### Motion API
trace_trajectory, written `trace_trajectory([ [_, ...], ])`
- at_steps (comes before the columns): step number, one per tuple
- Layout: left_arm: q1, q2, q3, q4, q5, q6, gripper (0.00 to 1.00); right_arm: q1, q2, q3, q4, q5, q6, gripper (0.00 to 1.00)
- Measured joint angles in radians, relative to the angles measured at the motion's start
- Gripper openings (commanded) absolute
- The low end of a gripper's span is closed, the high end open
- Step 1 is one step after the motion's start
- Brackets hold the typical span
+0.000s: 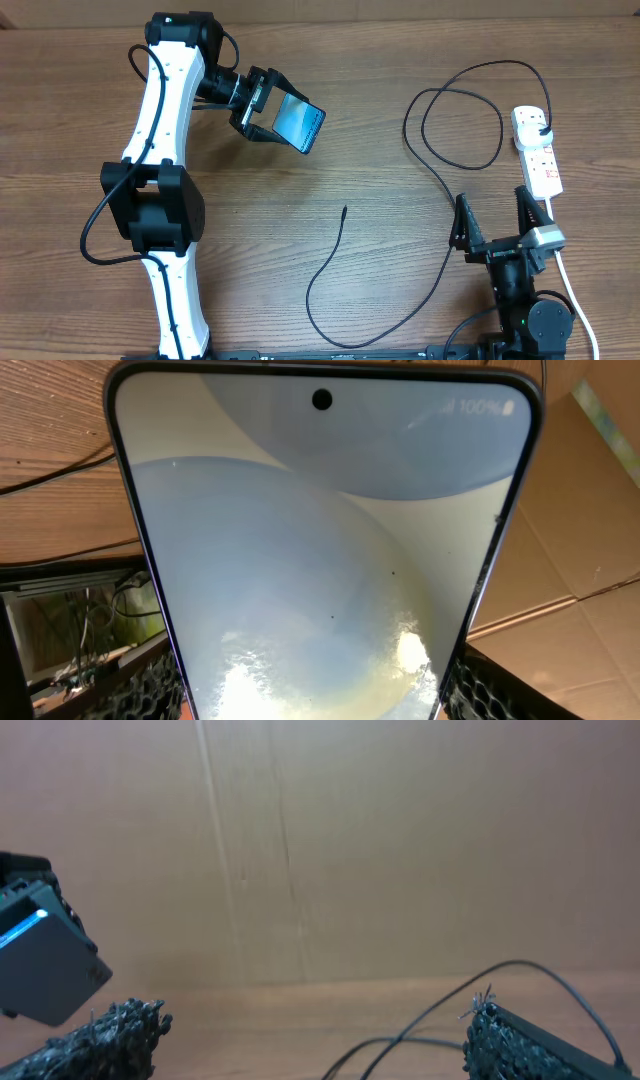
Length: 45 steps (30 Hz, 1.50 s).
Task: Plug charger to phone and switch on socket
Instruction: 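Move the right gripper up toward the phone held by the left gripper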
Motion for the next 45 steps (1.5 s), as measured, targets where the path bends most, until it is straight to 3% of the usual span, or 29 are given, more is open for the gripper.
trace_trajectory([
  [11,0.0,0.0,0.0,0.0,0.009,0.0,0.04,0.0,0.06,0.308,-0.317,-0.002,0.034,1.0],
  [24,0.0,0.0,0.0,0.0,0.011,0.0,0.04,0.0,0.621,0.681,-0.507,-0.189,0.092,1.0],
  [31,0.0,0.0,0.0,0.0,0.01,0.0,0.04,0.001,0.99,0.838,-0.513,-0.48,0.192,1.0],
  [36,0.0,0.0,0.0,0.0,-0.018,-0.006,0.04,0.001,1.208,0.856,-0.418,-0.709,0.274,1.0],
  [45,-0.003,0.0,0.0,0.0,-0.153,-0.068,0.04,0.001,1.433,0.856,-0.368,-0.834,0.401,1.0],
])
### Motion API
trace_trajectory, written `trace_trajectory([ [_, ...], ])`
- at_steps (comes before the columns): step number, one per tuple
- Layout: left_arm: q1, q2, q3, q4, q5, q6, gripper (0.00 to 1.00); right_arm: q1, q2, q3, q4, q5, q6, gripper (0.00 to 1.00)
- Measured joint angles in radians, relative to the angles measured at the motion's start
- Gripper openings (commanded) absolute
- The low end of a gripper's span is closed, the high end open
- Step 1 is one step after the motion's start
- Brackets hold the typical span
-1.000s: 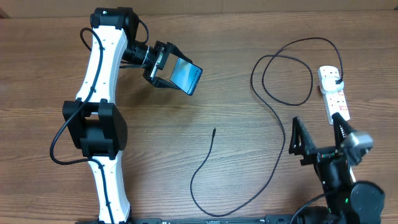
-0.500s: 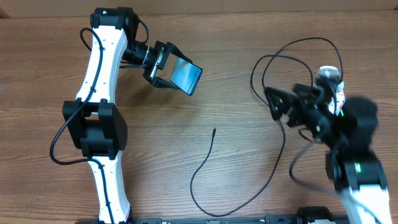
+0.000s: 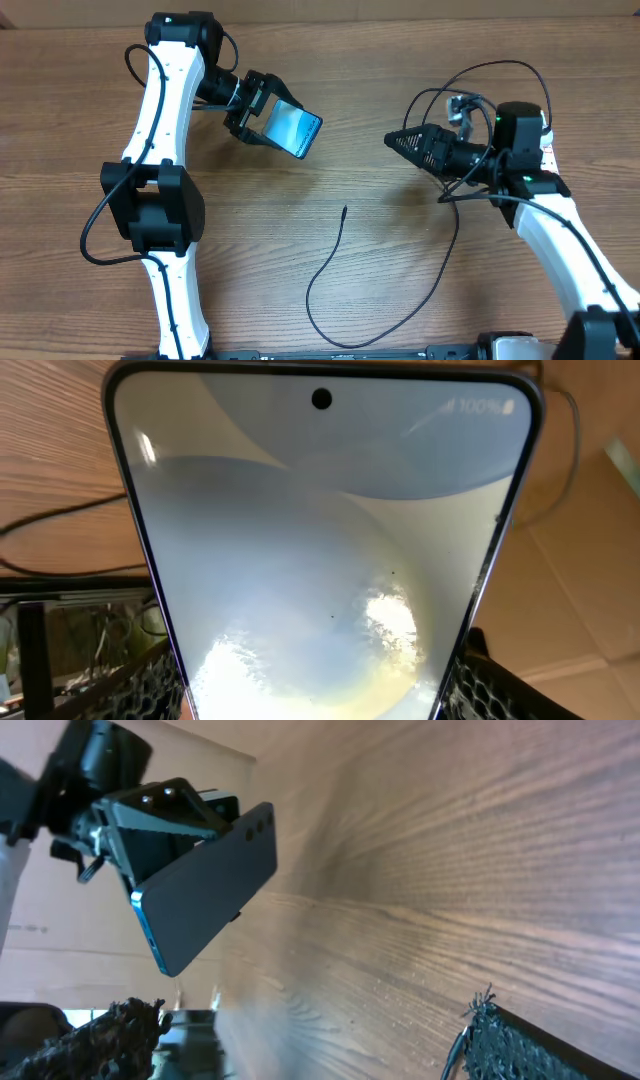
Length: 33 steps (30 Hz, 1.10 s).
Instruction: Plug charger to phone and switch on socket
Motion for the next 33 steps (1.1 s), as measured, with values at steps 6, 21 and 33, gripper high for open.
trace_trajectory([
  [6,-0.023,0.0,0.0,0.0,-0.102,-0.076,0.04,0.002,0.035,0.0,-0.003,-0.017,0.027,1.0],
  [21,-0.125,0.0,0.0,0.046,-0.21,-0.286,0.04,0.122,0.035,0.0,-0.022,0.027,0.131,1.0],
  [33,-0.223,0.0,0.0,0.107,-0.264,-0.419,0.04,0.196,0.035,0.0,0.006,0.075,0.219,1.0],
])
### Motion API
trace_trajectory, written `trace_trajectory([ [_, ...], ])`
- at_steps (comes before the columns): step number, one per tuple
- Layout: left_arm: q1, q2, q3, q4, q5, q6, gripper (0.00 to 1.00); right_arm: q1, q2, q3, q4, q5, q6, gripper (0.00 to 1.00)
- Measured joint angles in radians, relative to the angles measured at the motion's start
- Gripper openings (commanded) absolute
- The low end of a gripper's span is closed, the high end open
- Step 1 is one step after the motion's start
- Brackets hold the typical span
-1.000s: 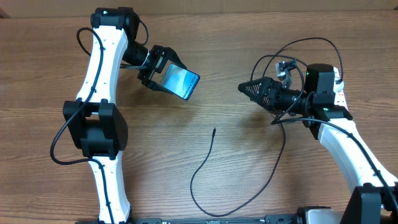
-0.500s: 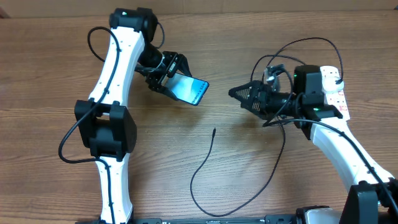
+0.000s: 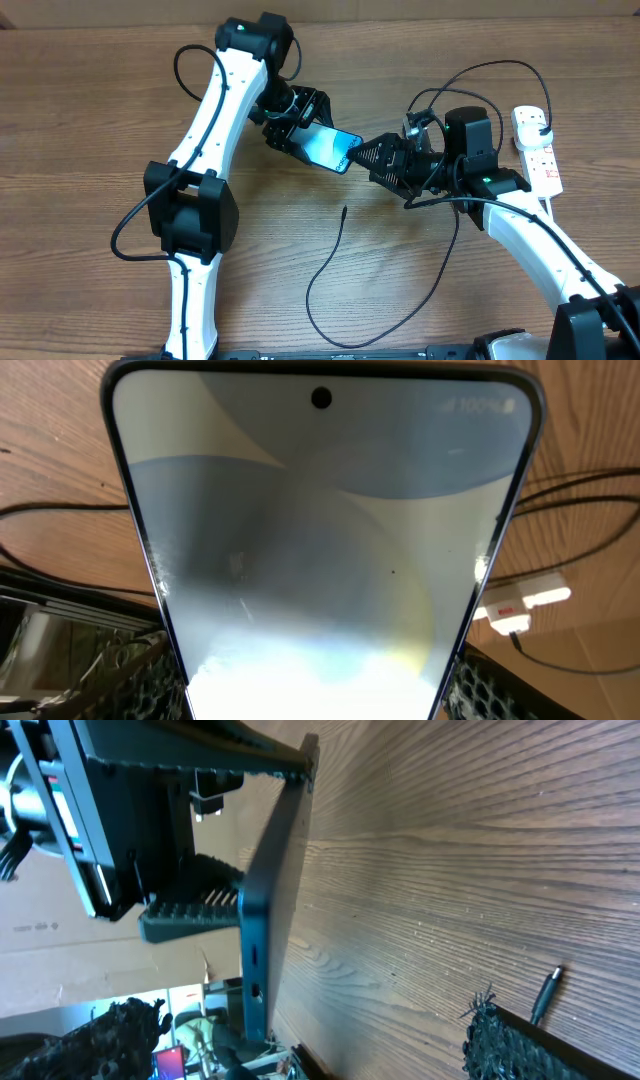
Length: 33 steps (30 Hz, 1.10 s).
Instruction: Plug charger to phone and switch on socket
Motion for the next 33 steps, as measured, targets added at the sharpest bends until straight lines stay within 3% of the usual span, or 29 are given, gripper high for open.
trace_trajectory([
  [5,-0.039,0.0,0.0,0.008,-0.016,-0.069,0.04,0.0,0.0,0.001,-0.026,0.048,0.02,0.99],
  [9,-0.082,0.0,0.0,0.041,-0.019,-0.114,0.04,0.0,0.0,0.001,-0.036,0.087,0.033,0.89],
  [13,-0.128,0.0,0.0,0.07,-0.019,-0.152,0.04,0.0,0.0,0.001,-0.035,0.119,0.048,0.66],
  [17,-0.16,0.0,0.0,0.076,-0.019,-0.19,0.04,0.0,0.0,0.003,-0.034,0.145,0.059,0.55],
  [24,-0.184,0.0,0.0,0.093,-0.003,-0.23,0.04,0.0,0.0,0.003,-0.034,0.16,0.063,0.39],
  [33,-0.185,0.0,0.0,0.093,0.017,-0.243,0.04,0.0,0.0,0.003,-0.034,0.163,0.062,0.28],
])
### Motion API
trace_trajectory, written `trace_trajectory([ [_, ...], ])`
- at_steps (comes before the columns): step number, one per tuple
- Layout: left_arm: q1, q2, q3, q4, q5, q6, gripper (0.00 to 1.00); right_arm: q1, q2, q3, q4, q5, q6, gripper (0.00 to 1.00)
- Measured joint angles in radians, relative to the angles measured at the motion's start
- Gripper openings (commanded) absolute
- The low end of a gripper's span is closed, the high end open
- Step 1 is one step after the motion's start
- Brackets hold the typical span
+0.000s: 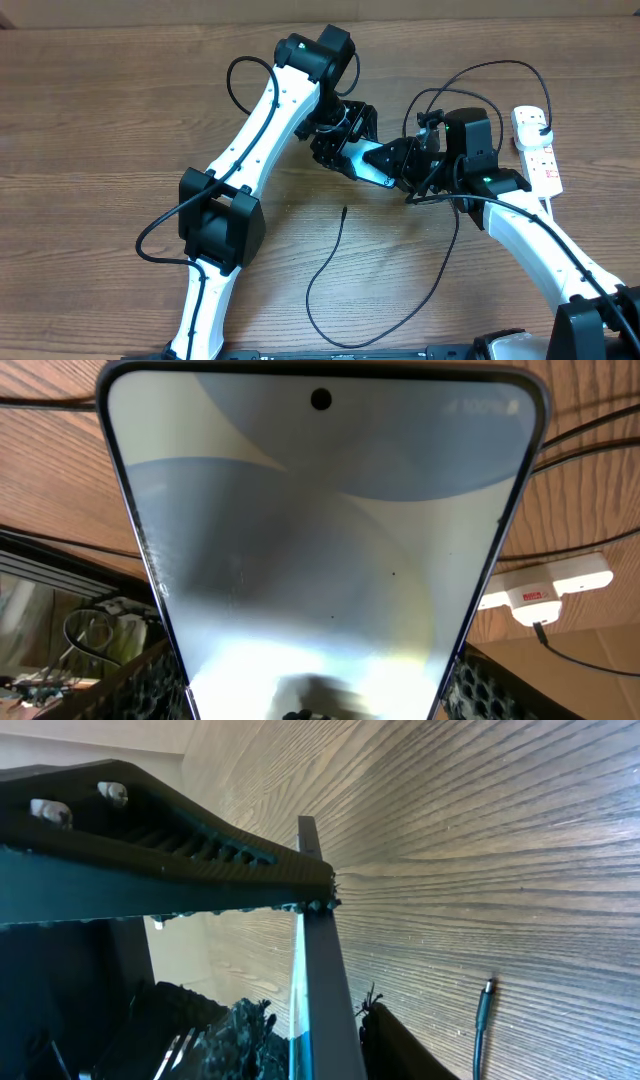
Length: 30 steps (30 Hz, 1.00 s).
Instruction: Plug charger to phone and switch on socket
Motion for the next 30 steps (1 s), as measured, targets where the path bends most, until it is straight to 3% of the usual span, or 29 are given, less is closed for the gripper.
trace_trajectory([
  [30,0.002,0.0,0.0,0.01,0.021,-0.045,0.04,-0.002,0.0,0.0,0.018,0.014,0.0,0.15],
])
